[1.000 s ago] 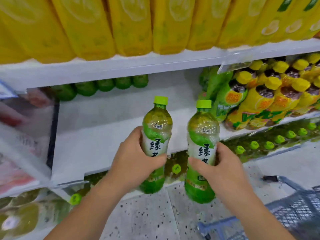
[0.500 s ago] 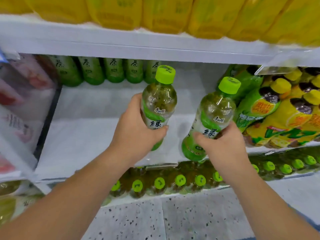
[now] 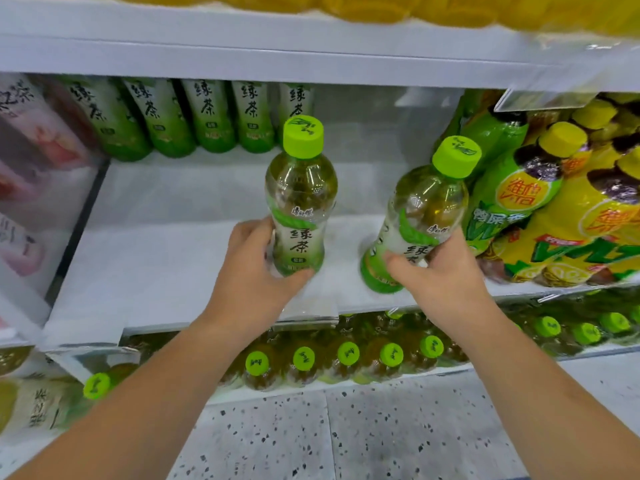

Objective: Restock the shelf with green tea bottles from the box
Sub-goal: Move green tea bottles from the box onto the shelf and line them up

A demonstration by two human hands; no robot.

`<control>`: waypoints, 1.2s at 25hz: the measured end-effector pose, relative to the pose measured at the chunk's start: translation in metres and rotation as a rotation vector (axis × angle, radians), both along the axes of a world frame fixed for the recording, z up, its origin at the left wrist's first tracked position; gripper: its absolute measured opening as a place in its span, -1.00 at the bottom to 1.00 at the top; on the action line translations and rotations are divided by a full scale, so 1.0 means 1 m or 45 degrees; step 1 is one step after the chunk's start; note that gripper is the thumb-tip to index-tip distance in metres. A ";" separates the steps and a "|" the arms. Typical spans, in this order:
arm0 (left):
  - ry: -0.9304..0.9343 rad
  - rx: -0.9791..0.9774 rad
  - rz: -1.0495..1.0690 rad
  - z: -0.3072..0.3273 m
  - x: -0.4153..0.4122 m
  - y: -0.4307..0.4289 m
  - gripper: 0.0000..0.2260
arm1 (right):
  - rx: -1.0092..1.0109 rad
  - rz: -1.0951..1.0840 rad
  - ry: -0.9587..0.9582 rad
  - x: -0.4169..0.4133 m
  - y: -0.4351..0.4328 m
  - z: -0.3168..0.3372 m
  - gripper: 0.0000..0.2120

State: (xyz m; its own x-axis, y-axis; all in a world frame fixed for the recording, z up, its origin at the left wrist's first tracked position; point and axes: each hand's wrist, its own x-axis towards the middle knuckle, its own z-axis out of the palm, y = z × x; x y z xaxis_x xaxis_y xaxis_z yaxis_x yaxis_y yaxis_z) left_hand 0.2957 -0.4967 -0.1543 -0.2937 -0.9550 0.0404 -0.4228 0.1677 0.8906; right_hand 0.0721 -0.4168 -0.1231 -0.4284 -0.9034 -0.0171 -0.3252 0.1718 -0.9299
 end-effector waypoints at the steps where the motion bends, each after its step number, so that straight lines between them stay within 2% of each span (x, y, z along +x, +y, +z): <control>1: -0.032 -0.011 0.019 -0.005 0.003 0.002 -0.53 | 0.031 0.023 0.044 -0.001 0.003 -0.004 -0.55; 7: 0.023 -0.036 0.135 -0.016 -0.007 -0.008 -0.56 | 0.007 -0.085 0.191 0.003 0.004 -0.031 -0.54; 16: -0.019 -0.118 0.166 -0.020 -0.064 -0.090 -0.57 | -0.186 -0.253 0.189 -0.013 -0.097 -0.055 -0.55; 21: -0.102 -0.120 0.227 -0.018 -0.101 -0.132 -0.70 | -0.248 -0.314 0.051 -0.038 -0.160 -0.063 -0.55; 30: -0.160 -0.183 0.247 -0.014 -0.140 -0.163 -0.67 | -0.286 -0.336 0.158 -0.073 -0.214 -0.068 -0.58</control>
